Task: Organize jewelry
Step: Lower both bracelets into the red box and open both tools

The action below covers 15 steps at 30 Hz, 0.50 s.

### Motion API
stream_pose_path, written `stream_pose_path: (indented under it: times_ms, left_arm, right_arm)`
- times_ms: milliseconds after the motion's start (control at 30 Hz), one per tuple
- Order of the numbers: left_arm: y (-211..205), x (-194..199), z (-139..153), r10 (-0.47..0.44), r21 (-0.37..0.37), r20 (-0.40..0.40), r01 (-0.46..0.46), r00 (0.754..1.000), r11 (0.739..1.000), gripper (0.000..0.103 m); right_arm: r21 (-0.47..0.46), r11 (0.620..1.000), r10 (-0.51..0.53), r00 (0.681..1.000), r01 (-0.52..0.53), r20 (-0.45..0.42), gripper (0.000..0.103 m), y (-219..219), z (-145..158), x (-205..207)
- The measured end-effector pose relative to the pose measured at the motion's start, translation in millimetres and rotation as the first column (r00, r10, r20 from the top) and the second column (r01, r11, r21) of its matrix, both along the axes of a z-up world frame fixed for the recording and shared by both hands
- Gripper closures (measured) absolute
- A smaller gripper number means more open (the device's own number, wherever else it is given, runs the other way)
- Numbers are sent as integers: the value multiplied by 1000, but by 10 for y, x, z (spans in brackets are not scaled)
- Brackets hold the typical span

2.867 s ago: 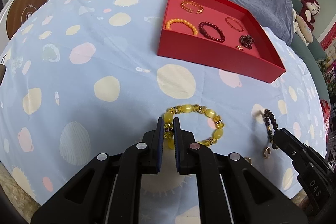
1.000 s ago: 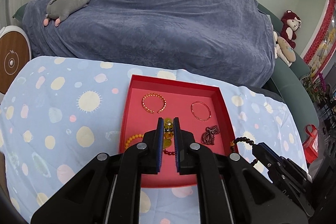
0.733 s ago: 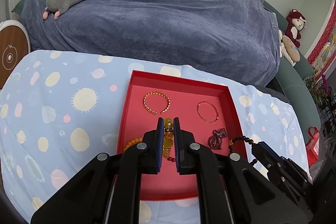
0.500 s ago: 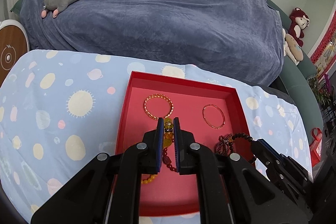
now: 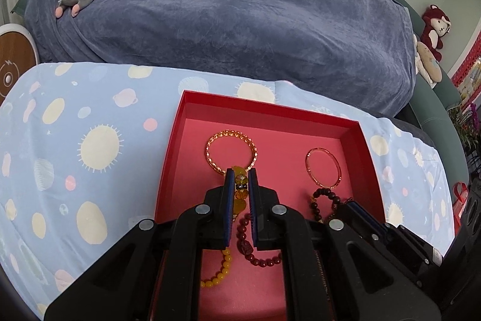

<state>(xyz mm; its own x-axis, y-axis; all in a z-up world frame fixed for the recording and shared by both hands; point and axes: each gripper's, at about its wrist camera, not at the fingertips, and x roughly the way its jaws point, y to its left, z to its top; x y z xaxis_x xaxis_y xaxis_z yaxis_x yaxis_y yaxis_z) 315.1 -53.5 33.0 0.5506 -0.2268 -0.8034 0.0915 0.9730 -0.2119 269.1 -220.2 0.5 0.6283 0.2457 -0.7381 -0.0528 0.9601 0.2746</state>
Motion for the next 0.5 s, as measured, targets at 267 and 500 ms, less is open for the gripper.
stream_pose_path:
  times_ms: [267,500]
  left_arm:
    - [37,-28,-74,22,6,4,-22,1000,1000,71]
    - [77,-118,-14,32,-4,11,-32,999,999,68]
  right_arm:
    - [16,1000,0,1000,0,-3,87,14,-33,-74]
    - [24,1000,-19,1000,19,21,83,-63,82,-256]
